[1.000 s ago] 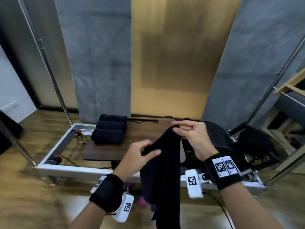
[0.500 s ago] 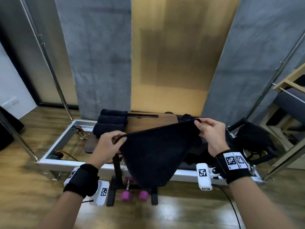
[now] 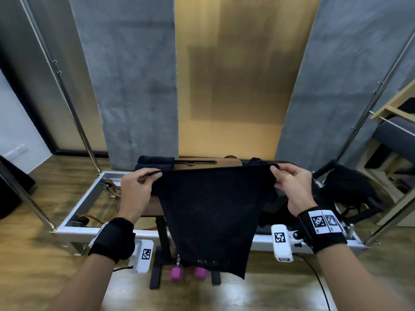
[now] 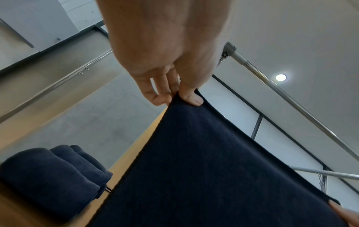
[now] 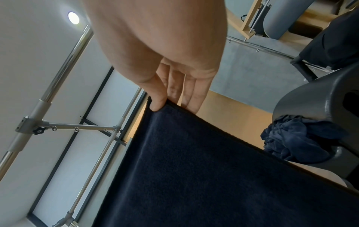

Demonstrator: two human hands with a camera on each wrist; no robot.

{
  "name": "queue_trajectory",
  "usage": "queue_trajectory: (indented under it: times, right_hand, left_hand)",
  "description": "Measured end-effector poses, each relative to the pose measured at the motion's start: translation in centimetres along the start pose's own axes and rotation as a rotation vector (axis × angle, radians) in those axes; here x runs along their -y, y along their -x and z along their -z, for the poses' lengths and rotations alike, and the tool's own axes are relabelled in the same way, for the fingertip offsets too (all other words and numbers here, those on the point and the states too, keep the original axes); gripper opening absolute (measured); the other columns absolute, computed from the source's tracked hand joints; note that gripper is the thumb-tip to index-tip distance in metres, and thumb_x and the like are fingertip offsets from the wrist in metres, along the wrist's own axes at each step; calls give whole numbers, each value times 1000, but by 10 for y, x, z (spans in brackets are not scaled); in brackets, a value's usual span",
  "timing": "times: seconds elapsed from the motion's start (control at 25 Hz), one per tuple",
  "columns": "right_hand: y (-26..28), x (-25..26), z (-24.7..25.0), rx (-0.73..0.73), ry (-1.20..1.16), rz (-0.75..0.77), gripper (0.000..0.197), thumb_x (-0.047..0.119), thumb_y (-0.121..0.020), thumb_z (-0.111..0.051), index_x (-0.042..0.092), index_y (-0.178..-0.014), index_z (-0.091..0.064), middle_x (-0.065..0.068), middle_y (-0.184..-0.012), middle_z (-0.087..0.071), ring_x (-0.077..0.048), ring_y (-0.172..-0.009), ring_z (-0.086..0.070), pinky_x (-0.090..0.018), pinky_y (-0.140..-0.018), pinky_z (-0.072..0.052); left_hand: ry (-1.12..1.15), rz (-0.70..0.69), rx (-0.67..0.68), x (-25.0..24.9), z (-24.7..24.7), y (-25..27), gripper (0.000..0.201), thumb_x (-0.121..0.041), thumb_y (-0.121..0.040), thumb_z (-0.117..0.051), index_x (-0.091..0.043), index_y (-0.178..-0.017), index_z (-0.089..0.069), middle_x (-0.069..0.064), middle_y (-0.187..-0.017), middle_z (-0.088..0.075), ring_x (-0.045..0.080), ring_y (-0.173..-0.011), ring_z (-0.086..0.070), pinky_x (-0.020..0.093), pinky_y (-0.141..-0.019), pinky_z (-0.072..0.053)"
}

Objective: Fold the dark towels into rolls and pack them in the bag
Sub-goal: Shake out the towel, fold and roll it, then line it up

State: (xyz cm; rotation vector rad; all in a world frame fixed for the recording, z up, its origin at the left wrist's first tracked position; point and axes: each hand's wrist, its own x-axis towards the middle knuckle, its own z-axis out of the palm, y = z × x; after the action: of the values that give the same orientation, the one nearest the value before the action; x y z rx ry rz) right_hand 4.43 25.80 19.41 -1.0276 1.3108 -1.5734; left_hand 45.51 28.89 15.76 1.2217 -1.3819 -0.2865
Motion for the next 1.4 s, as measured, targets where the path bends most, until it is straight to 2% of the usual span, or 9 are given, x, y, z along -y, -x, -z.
queue_trajectory:
  times: [0.12,0.24,0.32,0.4,0.52,0.64,0.96,1.2,1.4]
  right_hand:
    - [-9,-7,2,-84,29,40,11,13,-85,-86,11,-94,-80,-3,-88,-80,-15,-88,-76,-30,-83,-61]
    - [-20,-17,0,-116,16,48,12,16,-84,-87,14,-94,-81,1,-68,-73,-11,-66,-69,-27,-67,-56]
    - [-30,-27,-5,-72,-8,17,15,18,-90,-81,10,-102,-76,-5,-60,-68,-15,-51,-62,-29,-53,-51]
    - [-42,-36,-12,8,-35,-28,19,19,-97,-73,7,-110,-68,-14,-75,-77,-25,-61,-73,-30,-55,-59]
    - [-64,-50,-29,70,-130,-44,16,16,-103,-64,3,-112,-61,-22,-96,-79,-36,-88,-79,-34,-72,-66]
    - [-104,-69,-50,48,-175,-70,14,15,-103,-65,4,-112,-64,-22,-99,-79,-35,-95,-78,-38,-83,-65]
    - [-252,-152,-105,0,-155,-292,9,10,-101,-66,3,-107,-67,-28,-98,-77,-38,-95,-78,-41,-87,-64]
    - [-333,-227,-136,-82,-75,-477,15,4,-100,-66,-6,-111,-65,-30,-91,-76,-41,-89,-78,-39,-78,-66]
    - [-375,-267,-153,-113,-9,-569,14,2,-100,-65,-6,-112,-64,-34,-93,-73,-43,-88,-75,-48,-88,-62]
  left_hand:
    - [-66,48,-32,2,-5,-7,31,-15,-89,-83,-45,-94,-76,-18,-91,-62,2,-85,-61,13,-77,-48]
    - [68,208,-83,3,-18,-12,13,-27,-87,-87,-38,-90,-83,-21,-72,-69,-3,-66,-61,11,-66,-48]
    - [223,377,-101,2,-32,-19,14,-32,-88,-85,-23,-99,-84,-2,-62,-72,9,-52,-62,18,-51,-49]
    - [302,468,-85,7,-47,-29,22,-32,-93,-81,-15,-108,-80,12,-71,-77,21,-55,-72,21,-45,-50]
    - [394,489,-70,19,-68,-47,24,-22,-101,-71,-4,-117,-74,15,-93,-81,25,-83,-81,28,-55,-62]
    - [410,508,-76,50,-95,-77,26,-16,-105,-65,4,-121,-69,19,-103,-79,27,-94,-80,33,-67,-66]
    - [355,697,-94,170,-182,-169,15,-10,-104,-64,3,-107,-71,25,-97,-77,32,-92,-79,31,-71,-66]
    - [242,912,-98,257,-240,-207,18,-3,-105,-62,13,-110,-67,29,-91,-73,32,-82,-78,25,-64,-65]
    - [157,1035,-108,296,-281,-226,11,4,-106,-52,7,-103,-62,34,-97,-67,36,-76,-70,25,-55,-63]
